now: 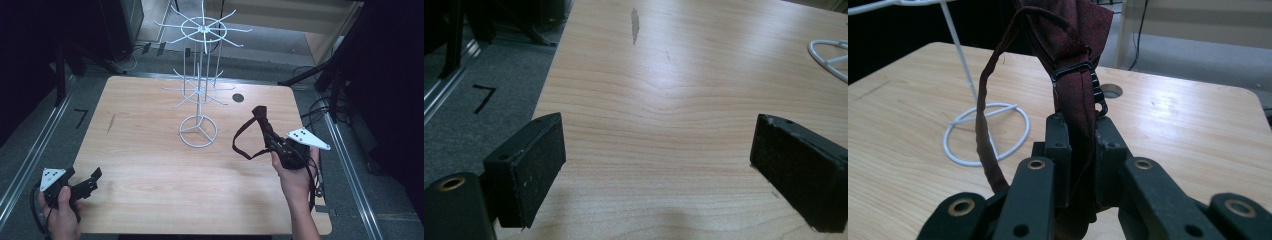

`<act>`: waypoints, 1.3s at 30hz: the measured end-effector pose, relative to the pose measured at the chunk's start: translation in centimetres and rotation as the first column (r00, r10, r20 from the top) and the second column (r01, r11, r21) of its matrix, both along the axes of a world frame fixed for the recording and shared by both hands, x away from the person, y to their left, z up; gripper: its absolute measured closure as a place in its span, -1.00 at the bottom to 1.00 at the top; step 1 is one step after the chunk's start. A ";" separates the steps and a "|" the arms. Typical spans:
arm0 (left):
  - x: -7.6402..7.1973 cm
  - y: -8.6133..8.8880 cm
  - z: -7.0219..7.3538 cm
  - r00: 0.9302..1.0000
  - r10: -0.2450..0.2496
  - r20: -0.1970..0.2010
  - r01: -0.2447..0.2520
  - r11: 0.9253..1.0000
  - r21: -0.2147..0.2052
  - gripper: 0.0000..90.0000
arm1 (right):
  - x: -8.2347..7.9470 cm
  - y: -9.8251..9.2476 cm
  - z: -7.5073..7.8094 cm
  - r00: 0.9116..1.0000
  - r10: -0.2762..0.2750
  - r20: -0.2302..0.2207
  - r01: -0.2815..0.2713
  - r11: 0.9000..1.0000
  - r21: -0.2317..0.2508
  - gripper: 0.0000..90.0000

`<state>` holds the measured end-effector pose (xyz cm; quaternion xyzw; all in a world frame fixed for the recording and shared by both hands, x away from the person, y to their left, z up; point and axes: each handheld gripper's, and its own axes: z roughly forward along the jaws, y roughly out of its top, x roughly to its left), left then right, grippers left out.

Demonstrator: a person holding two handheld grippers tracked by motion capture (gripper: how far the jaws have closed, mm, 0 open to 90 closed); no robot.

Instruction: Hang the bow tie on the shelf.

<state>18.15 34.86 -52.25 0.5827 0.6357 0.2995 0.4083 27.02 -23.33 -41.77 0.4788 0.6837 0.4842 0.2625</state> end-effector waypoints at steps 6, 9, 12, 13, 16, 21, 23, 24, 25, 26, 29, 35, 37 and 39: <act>0.1 0.0 0.0 1.000 0.003 -0.005 -0.003 1.000 -0.002 -0.82 | 0.1 1.0 0.5 1.000 0.023 0.009 -0.023 1.000 0.007 0.81; 0.1 0.0 0.0 1.000 0.003 -0.006 -0.003 1.000 -0.001 -0.82 | 0.0 1.5 0.9 0.999 0.035 0.017 -0.035 0.999 0.009 0.81; 0.1 0.0 0.0 1.000 0.000 -0.010 0.000 1.000 0.008 -0.82 | -0.1 1.8 1.4 0.998 0.044 0.033 -0.044 0.999 0.013 0.81; 0.1 0.0 0.0 1.000 0.001 -0.010 0.000 1.000 0.007 -0.82 | -0.2 1.9 1.7 0.998 0.049 0.037 -0.049 0.999 0.017 0.81; 0.1 0.0 0.0 1.000 -0.001 -0.011 0.001 1.000 0.006 -0.82 | -0.2 2.0 2.0 0.997 0.056 0.051 -0.057 0.998 0.021 0.81; 0.1 -0.1 0.0 1.000 0.003 -0.011 -0.003 1.000 0.006 -0.82 | 0.1 2.3 2.5 0.996 0.067 0.062 -0.069 0.997 0.030 0.81; 0.1 -0.1 0.0 1.000 0.003 -0.011 -0.003 1.000 0.006 -0.82 | 0.3 2.4 2.8 0.995 0.070 0.065 -0.072 0.997 0.031 0.81; 0.1 -0.1 0.0 1.000 0.002 -0.012 -0.002 1.000 0.005 -0.82 | 0.4 2.5 2.9 0.995 0.071 0.066 -0.074 0.997 0.034 0.81; 0.1 -0.1 0.0 1.000 0.001 -0.012 -0.001 1.000 0.004 -0.82 | 0.5 2.7 3.0 0.995 0.073 0.068 -0.075 0.997 0.035 0.81; 0.1 0.0 0.0 1.000 0.000 -0.012 0.000 1.000 0.004 -0.81 | 0.6 2.8 3.2 0.995 0.075 0.070 -0.078 0.996 0.035 0.81; 0.1 0.0 0.0 1.000 -0.001 -0.010 0.001 1.000 0.001 -0.82 | 0.9 3.2 3.5 0.994 0.084 0.071 -0.087 0.996 0.037 0.81; 0.1 0.0 0.0 1.000 -0.001 -0.012 0.001 1.000 -0.002 -0.82 | 1.8 4.0 3.8 0.993 0.095 0.070 -0.097 0.995 0.036 0.81; 0.1 0.0 0.0 1.000 -0.003 -0.013 0.003 1.000 -0.001 -0.82 | 2.1 4.3 3.8 0.993 0.099 0.070 -0.102 0.994 0.040 0.81; 0.1 0.0 0.0 1.000 -0.003 -0.013 0.003 1.000 -0.001 -0.82 | 2.3 4.5 3.9 0.992 0.104 0.066 -0.107 0.993 0.041 0.81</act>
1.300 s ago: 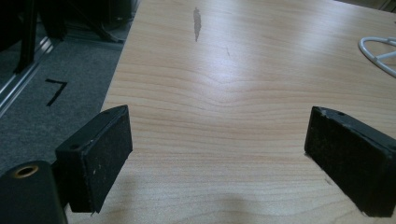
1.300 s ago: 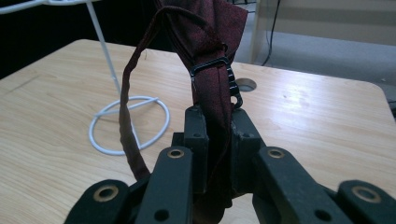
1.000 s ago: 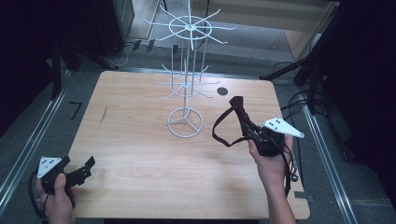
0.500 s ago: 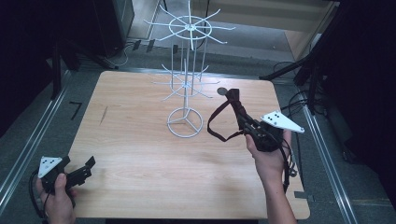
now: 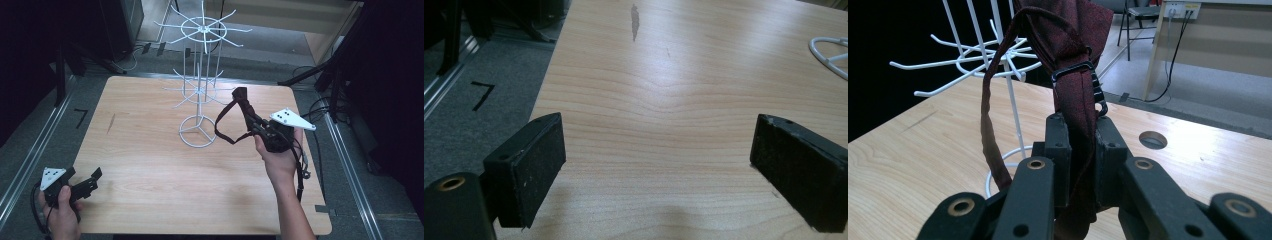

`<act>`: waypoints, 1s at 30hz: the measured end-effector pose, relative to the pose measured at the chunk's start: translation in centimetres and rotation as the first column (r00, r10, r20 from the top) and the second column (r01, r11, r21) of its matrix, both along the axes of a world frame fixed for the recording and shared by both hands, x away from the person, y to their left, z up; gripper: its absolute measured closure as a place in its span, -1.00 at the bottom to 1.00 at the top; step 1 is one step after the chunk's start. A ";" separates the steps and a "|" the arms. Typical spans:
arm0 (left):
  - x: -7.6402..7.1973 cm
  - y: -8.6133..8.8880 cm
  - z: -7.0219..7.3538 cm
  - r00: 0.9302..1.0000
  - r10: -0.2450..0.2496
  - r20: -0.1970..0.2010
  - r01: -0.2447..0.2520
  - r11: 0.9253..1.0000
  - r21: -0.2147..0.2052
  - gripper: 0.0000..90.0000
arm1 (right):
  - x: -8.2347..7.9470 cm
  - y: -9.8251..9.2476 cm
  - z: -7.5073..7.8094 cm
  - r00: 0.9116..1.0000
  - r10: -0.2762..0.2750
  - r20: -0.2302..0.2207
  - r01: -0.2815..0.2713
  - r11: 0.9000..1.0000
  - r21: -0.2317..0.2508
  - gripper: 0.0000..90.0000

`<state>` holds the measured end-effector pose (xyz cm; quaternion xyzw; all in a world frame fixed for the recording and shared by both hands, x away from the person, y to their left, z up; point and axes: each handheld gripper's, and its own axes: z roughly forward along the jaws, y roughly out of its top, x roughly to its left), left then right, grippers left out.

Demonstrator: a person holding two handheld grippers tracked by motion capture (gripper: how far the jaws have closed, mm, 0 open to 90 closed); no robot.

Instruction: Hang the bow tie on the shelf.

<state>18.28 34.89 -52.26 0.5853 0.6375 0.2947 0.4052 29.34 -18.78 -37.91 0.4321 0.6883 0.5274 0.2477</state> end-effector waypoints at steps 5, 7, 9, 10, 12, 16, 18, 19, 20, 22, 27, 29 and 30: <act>0.0 0.0 0.0 1.000 0.000 0.001 0.000 1.000 -0.004 -0.82 | 0.8 0.6 -0.1 1.000 0.008 -0.009 -0.008 1.000 0.002 0.81; 0.0 0.0 0.0 1.000 0.000 0.000 0.000 1.000 -0.004 -0.82 | 1.2 0.8 -0.2 1.000 0.014 -0.022 -0.013 1.000 0.005 0.81; 0.0 0.0 0.0 1.000 0.001 -0.001 -0.001 1.000 -0.003 -0.82 | 1.6 0.9 -0.5 0.999 0.016 -0.041 -0.015 1.000 0.015 0.81; 0.0 0.0 0.0 1.000 0.001 0.000 -0.001 1.000 -0.004 -0.82 | 1.8 1.0 -0.7 0.999 0.017 -0.048 -0.017 1.000 0.016 0.81; 0.0 0.0 0.0 1.000 0.000 0.000 0.000 1.000 -0.006 -0.82 | 2.2 1.2 -0.9 0.998 0.018 -0.061 -0.017 1.000 0.019 0.81; 0.0 0.0 0.0 1.000 0.000 0.000 0.000 1.000 -0.005 -0.82 | 2.8 1.6 -1.5 0.997 0.018 -0.077 -0.016 1.000 0.021 0.81; 0.0 0.0 0.0 1.000 -0.001 0.003 0.001 1.000 -0.006 -0.82 | 3.1 1.8 -1.8 0.996 0.024 -0.088 -0.021 0.999 0.033 0.81; 0.0 0.0 0.0 1.000 -0.001 0.003 0.001 1.000 -0.006 -0.82 | 3.2 1.9 -1.9 0.995 0.024 -0.094 -0.021 0.999 0.039 0.81; 0.0 0.0 0.0 1.000 -0.002 0.003 0.002 1.000 -0.006 -0.82 | 3.3 1.9 -2.1 0.995 0.025 -0.100 -0.021 0.999 0.043 0.81; 0.0 0.0 0.0 1.000 -0.001 0.002 0.001 1.000 -0.005 -0.82 | 3.6 2.0 -2.4 0.993 0.027 -0.116 -0.020 0.998 0.060 0.81; 0.0 0.0 0.0 1.000 0.000 0.002 0.000 1.000 -0.008 -0.82 | 4.2 2.5 -3.2 0.989 0.032 -0.147 -0.022 0.997 0.074 0.80; 0.0 0.0 0.0 1.000 0.000 0.003 0.000 1.000 -0.007 -0.82 | 4.4 2.8 -3.5 0.988 0.033 -0.153 -0.023 0.998 0.066 0.80; 0.0 0.0 0.0 1.000 0.000 0.002 0.000 1.000 -0.007 -0.82 | 4.5 3.0 -3.7 0.987 0.034 -0.158 -0.025 0.998 0.063 0.80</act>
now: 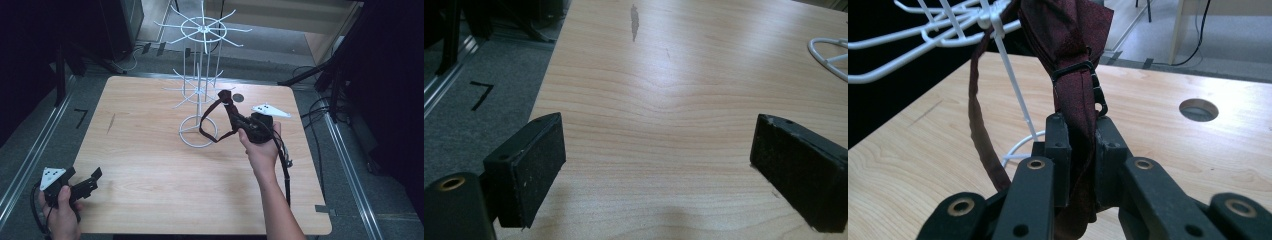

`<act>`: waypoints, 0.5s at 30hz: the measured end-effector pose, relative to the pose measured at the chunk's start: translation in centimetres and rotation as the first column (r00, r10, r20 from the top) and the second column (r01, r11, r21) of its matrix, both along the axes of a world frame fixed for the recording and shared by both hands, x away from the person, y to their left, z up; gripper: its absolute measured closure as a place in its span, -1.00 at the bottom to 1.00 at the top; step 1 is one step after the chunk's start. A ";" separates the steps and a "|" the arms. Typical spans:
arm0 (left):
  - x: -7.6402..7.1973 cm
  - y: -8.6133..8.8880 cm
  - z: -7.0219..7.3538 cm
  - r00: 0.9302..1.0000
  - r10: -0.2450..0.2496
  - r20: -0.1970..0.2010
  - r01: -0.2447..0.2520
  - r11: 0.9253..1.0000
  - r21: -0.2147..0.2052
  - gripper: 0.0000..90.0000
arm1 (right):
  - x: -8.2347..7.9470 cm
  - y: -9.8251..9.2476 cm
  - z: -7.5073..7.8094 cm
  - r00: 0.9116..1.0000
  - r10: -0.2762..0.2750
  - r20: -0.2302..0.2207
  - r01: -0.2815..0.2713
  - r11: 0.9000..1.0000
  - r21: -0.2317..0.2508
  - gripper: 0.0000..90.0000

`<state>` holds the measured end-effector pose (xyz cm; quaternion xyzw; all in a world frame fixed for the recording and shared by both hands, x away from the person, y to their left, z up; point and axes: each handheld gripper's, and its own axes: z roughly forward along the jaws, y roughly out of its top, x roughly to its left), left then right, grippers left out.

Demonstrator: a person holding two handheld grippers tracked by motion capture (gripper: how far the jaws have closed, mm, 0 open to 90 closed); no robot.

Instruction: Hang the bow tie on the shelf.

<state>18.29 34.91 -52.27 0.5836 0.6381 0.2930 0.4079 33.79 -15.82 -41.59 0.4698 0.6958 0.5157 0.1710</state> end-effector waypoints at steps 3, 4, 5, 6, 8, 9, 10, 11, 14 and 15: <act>0.0 0.0 0.0 1.000 0.000 0.000 0.000 1.000 0.001 -0.82 | 0.2 0.5 -0.5 1.000 0.006 -0.011 -0.006 1.000 -0.006 0.80; 0.0 0.0 0.0 1.000 0.000 0.000 0.000 1.000 0.000 -0.82 | 0.3 0.8 -0.6 1.000 0.009 -0.016 -0.009 1.000 -0.005 0.80; 0.0 0.0 0.0 1.000 -0.001 0.000 0.001 1.000 0.000 -0.82 | 0.4 0.9 -0.8 1.000 0.013 -0.016 -0.014 1.000 -0.007 0.80; 0.0 0.0 0.0 1.000 0.000 0.001 0.000 1.000 -0.001 -0.82 | 0.5 1.1 -0.9 1.000 0.016 -0.023 -0.016 1.000 -0.006 0.80; 0.0 0.0 0.0 1.000 -0.001 0.000 0.001 1.000 -0.002 -0.82 | 0.6 1.4 -1.1 0.999 0.020 -0.028 -0.021 1.000 -0.010 0.80; 0.0 0.0 0.0 1.000 -0.001 0.000 0.001 1.000 -0.002 -0.82 | 0.7 1.5 -1.3 0.999 0.019 -0.034 -0.019 1.000 -0.013 0.80; 0.0 0.0 0.0 1.000 -0.001 0.000 0.001 1.000 -0.002 -0.82 | 0.8 1.6 -1.4 0.999 0.019 -0.036 -0.019 1.000 -0.015 0.80; 0.0 0.0 0.0 1.000 -0.001 0.000 0.001 1.000 -0.002 -0.82 | 0.9 1.8 -1.5 0.999 0.019 -0.042 -0.020 1.000 -0.016 0.80; 0.0 0.0 0.0 1.000 -0.001 0.000 0.001 1.000 -0.002 -0.82 | 1.1 2.2 -2.0 0.998 0.029 -0.056 -0.031 0.999 -0.025 0.80; 0.0 0.0 0.0 1.000 -0.001 0.000 0.001 1.000 -0.001 -0.82 | 1.2 2.3 -2.2 0.998 0.034 -0.061 -0.035 0.999 -0.028 0.80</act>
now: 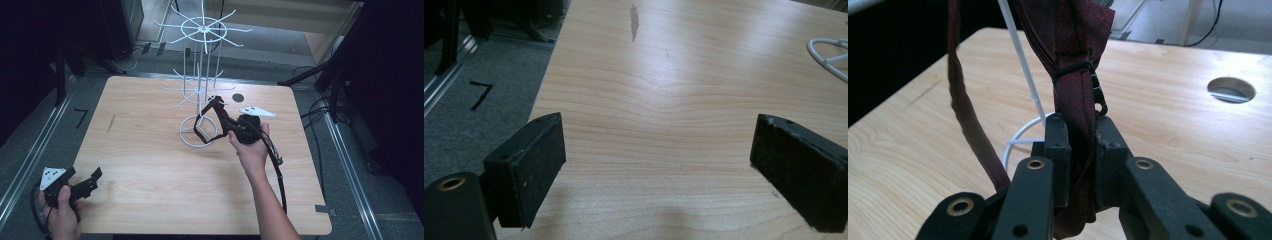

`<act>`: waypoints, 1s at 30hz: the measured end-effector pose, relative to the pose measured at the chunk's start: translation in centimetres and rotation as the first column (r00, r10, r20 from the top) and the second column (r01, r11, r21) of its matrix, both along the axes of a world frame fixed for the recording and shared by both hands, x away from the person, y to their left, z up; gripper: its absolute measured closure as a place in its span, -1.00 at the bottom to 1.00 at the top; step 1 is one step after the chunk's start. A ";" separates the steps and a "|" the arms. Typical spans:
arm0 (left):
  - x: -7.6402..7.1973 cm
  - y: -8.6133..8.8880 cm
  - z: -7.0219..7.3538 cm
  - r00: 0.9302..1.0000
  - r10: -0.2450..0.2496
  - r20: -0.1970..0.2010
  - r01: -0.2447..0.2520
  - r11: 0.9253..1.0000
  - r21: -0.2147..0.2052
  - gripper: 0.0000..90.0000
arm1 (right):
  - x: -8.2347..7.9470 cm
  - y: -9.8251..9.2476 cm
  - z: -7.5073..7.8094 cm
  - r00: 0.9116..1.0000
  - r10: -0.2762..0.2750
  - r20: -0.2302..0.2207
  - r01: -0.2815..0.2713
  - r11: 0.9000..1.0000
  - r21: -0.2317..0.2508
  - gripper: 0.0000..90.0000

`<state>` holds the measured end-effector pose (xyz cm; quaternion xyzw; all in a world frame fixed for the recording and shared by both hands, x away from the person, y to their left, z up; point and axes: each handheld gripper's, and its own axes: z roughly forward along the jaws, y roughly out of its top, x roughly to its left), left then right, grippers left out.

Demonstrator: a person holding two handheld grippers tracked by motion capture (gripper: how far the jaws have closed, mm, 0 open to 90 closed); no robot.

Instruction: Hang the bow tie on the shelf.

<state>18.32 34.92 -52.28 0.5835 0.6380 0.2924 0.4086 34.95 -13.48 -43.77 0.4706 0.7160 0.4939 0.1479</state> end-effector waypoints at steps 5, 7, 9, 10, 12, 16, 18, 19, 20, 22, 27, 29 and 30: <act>0.0 0.0 0.0 1.000 0.000 -0.001 0.000 1.000 -0.002 -0.82 | 0.5 0.8 -0.9 1.000 0.013 -0.027 -0.014 0.999 -0.029 0.80; 0.0 0.0 0.0 1.000 -0.001 -0.001 0.001 1.000 -0.001 -0.82 | 0.7 1.0 -1.2 0.999 0.015 -0.036 -0.016 0.999 -0.034 0.80; 0.0 0.0 0.0 1.000 -0.001 -0.002 0.001 1.000 -0.001 -0.82 | 0.8 1.2 -1.5 0.999 0.019 -0.043 -0.021 0.999 -0.039 0.79; 0.0 0.0 0.0 1.000 0.000 0.000 0.000 1.000 -0.002 -0.82 | 0.8 1.3 -1.7 0.999 0.024 -0.045 -0.026 0.999 -0.041 0.79; 0.0 0.0 0.0 1.000 0.000 0.000 0.000 1.000 -0.003 -0.82 | 0.8 1.4 -2.0 0.998 0.027 -0.055 -0.029 0.999 -0.042 0.79; 0.0 0.0 0.0 1.000 0.000 0.000 0.000 1.000 -0.003 -0.81 | 0.9 1.4 -2.5 0.997 0.027 -0.073 -0.031 0.999 -0.043 0.77; 0.0 0.0 0.0 1.000 0.000 0.000 0.000 1.000 -0.003 -0.82 | 1.0 1.3 -2.7 0.996 0.029 -0.083 -0.032 0.999 -0.032 0.75; 0.0 0.0 0.0 1.000 0.000 0.000 0.000 1.000 -0.003 -0.82 | 1.0 1.2 -2.8 0.995 0.035 -0.096 -0.037 0.999 -0.025 0.71; 0.0 0.0 0.0 1.000 0.000 -0.001 0.000 1.000 -0.002 -0.82 | 1.1 1.2 -2.9 0.994 0.043 -0.103 -0.045 0.999 -0.022 0.65; 0.0 0.0 0.0 1.000 0.000 -0.001 0.000 1.000 -0.002 -0.81 | 1.1 1.2 -3.0 0.992 0.052 -0.115 -0.055 0.998 -0.026 0.58; 0.0 0.0 0.0 1.000 0.002 0.000 -0.002 1.000 -0.001 -0.82 | 1.1 0.8 -2.8 0.993 0.052 -0.104 -0.055 0.998 -0.026 0.28; 0.0 0.0 0.0 1.000 0.001 0.000 -0.001 1.000 0.001 -0.82 | 1.0 0.6 -2.7 0.994 0.047 -0.097 -0.049 0.999 -0.016 0.13; 0.0 0.0 0.0 1.000 0.001 0.001 -0.001 1.000 0.001 -0.82 | 1.0 0.4 -2.6 0.995 0.046 -0.092 -0.048 0.999 -0.016 0.05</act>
